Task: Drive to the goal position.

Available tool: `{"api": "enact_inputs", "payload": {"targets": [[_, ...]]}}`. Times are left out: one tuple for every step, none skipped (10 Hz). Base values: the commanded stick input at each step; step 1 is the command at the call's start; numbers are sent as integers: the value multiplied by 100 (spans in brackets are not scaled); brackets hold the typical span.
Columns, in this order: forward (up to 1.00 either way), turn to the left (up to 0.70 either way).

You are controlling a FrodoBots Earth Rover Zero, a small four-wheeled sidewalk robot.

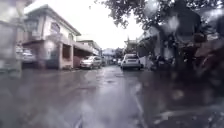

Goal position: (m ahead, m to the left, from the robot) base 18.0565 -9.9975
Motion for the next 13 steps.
{"api": "enact_inputs", "payload": {"targets": [[100,0],[100,0],[100,0],[100,0],[100,0],[100,0],[100,0],[100,0],[100,0],[100,0],[100,0],[100,0],[100,0]]}}
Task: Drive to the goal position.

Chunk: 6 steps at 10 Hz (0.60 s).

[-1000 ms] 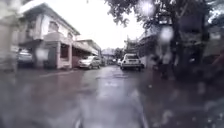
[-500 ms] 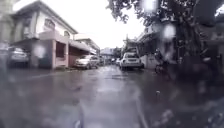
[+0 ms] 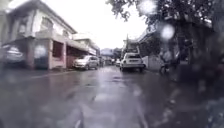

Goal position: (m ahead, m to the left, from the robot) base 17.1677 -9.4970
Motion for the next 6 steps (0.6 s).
{"api": "enact_inputs", "payload": {"targets": [[100,0],[100,0],[100,0],[100,0],[100,0],[100,0]]}}
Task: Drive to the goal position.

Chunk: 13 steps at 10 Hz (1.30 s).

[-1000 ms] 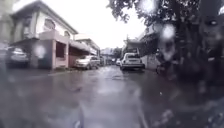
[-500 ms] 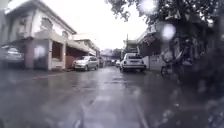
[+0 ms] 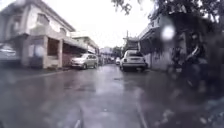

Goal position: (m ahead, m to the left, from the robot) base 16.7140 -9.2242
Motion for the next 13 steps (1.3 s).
{"api": "enact_inputs", "payload": {"targets": [[100,0],[100,0],[100,0],[100,0],[100,0],[100,0],[100,0],[100,0],[100,0],[100,0],[100,0],[100,0],[100,0]]}}
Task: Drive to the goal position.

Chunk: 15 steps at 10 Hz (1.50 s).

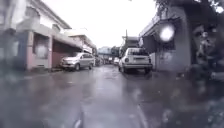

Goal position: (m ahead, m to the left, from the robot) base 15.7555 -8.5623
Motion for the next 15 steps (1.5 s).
{"api": "enact_inputs", "payload": {"targets": [[100,0],[100,0],[100,0],[100,0],[100,0],[100,0],[100,0],[100,0],[100,0],[100,0],[100,0],[100,0],[100,0],[100,3],[100,24]]}}
